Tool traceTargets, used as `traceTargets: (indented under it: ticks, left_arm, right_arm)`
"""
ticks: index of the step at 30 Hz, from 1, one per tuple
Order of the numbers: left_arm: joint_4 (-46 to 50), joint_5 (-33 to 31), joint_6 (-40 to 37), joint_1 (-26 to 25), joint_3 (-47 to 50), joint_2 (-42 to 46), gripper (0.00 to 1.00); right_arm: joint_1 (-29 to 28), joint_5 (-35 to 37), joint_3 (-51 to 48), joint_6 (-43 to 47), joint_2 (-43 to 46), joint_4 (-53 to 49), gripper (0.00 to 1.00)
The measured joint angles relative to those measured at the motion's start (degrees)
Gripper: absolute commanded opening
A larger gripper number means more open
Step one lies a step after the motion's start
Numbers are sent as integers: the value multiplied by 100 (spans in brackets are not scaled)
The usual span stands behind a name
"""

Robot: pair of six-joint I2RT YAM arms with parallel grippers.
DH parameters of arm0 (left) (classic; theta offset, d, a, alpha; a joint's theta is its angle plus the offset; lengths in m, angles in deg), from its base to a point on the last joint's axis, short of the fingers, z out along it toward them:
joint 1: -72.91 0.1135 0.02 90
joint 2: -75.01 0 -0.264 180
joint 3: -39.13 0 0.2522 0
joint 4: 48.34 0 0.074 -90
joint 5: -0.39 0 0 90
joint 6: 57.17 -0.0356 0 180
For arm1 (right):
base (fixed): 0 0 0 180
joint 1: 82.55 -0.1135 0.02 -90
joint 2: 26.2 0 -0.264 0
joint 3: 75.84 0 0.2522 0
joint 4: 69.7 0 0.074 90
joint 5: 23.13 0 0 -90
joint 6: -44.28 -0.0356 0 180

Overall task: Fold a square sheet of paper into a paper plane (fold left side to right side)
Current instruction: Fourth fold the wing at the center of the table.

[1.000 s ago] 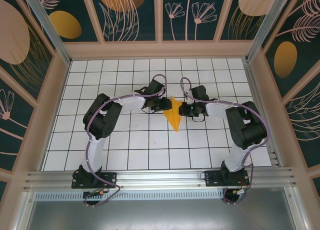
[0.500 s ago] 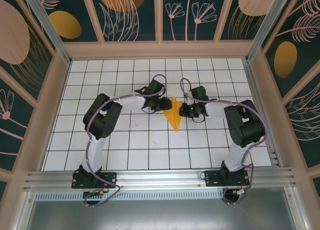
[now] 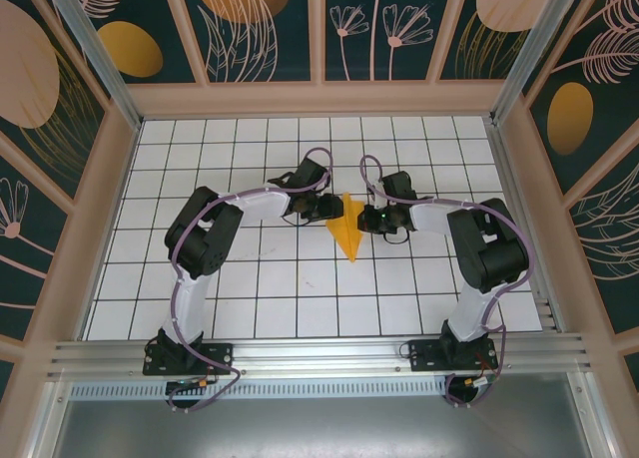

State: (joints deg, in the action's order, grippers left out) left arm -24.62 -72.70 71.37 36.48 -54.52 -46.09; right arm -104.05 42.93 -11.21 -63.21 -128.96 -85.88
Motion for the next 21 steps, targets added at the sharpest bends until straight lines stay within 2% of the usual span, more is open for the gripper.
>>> traceTargets:
  ticks: [4,11,21]
  left_arm:
    - [57,111,0,15,0,76,39]
    - [-120,828,26,13,-136,48,37]
    - [-313,1296,35,13,-846,-608,37]
  right_arm:
    - [4,-15,9,0,-7,-4,0]
    - [4,-15,20,0,-15,-15,0]
    - [4,-13,39,2,-17,-50,0]
